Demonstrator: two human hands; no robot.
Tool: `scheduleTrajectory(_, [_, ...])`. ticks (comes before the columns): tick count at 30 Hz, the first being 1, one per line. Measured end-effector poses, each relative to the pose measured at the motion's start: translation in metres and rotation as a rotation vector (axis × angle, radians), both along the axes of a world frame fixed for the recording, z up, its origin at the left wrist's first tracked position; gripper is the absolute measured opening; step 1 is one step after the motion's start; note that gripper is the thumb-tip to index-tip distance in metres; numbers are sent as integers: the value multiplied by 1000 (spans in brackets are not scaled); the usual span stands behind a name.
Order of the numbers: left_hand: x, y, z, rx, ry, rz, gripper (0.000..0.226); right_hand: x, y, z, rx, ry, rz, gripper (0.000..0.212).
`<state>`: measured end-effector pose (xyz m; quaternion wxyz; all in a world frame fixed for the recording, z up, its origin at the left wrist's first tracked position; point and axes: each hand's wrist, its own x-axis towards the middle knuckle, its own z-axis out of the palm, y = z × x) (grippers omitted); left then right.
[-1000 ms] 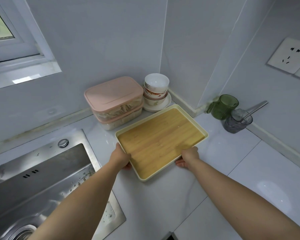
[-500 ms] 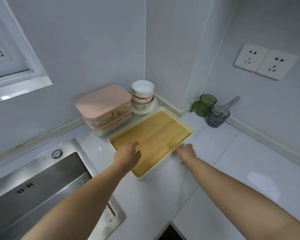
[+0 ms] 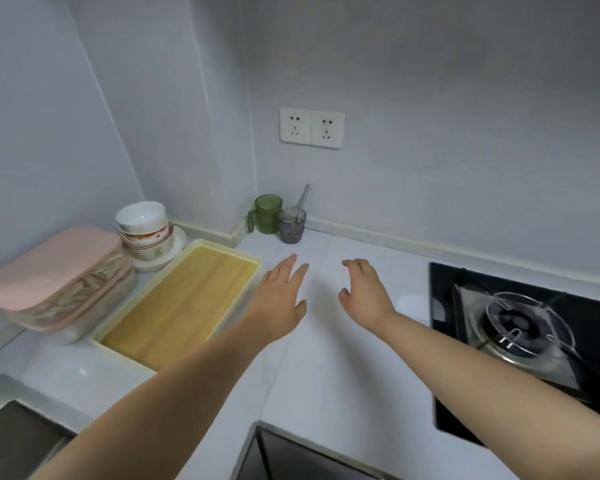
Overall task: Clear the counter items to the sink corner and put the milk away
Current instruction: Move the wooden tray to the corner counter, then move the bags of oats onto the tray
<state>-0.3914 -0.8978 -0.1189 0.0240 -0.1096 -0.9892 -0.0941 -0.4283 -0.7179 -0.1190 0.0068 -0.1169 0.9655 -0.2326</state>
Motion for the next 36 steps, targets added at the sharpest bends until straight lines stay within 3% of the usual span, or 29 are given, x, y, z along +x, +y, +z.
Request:
scheduleTrajectory(13, [32, 301, 50, 49, 94, -447, 69, 112, 296, 44, 221, 216, -344, 58])
scheduleTrajectory(24, [128, 599, 54, 107, 101, -740, 67, 266, 571, 48, 285, 200, -720, 53])
scheduleTrajectory(36, [180, 815, 26, 118, 15, -994, 67, 366, 749, 12, 212, 71, -1050, 59])
